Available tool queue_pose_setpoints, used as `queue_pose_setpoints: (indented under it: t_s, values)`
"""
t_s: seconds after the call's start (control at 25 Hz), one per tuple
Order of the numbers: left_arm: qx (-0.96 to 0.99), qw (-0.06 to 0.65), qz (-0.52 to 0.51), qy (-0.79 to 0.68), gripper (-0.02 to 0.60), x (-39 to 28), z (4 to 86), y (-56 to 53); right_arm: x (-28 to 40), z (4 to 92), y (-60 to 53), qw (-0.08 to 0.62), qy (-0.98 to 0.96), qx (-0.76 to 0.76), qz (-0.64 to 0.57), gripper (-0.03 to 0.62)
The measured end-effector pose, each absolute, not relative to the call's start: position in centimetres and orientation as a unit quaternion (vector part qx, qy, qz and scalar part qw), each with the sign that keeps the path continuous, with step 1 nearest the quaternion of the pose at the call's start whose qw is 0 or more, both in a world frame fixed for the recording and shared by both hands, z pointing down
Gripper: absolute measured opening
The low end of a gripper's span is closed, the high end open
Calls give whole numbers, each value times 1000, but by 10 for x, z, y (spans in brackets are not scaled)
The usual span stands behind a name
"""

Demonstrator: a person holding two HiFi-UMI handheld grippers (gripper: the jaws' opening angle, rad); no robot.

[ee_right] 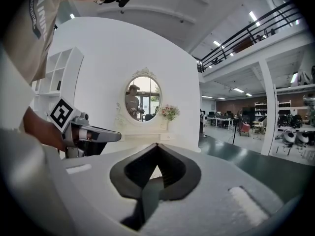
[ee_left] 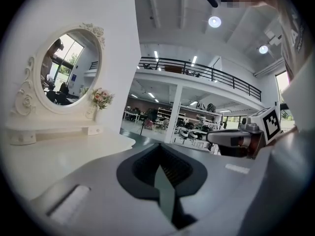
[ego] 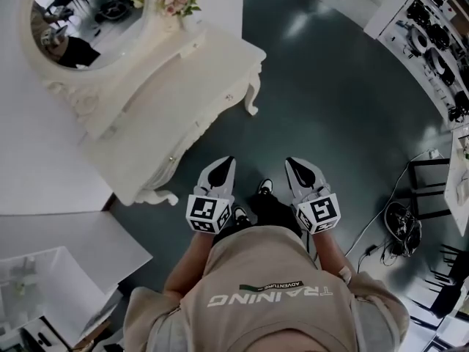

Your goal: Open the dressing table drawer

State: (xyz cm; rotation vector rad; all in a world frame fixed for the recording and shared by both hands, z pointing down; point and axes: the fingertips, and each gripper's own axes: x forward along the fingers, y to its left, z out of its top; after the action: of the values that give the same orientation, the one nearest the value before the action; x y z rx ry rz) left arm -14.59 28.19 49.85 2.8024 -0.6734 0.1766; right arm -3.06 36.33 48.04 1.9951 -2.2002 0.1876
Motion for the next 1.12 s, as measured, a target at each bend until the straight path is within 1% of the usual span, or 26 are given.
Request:
queue_pose_setpoints:
  t_s: [0.2,0.44,0.64,1.12]
  values:
    - [959,141,76,-234,18,-137,514,274,-31,492,356,85,-747,655,73,2]
    - [961,117,88,-237,18,-116,501,251,-9,506,323,66,-755,644,98,2]
    - [957,103,104,-251,18,-96,496,210,13,500,273,50,-769,632,84,2]
    - [957,69,98,-264,18,6,463,146,102,485,199,43,-795,601,67,2]
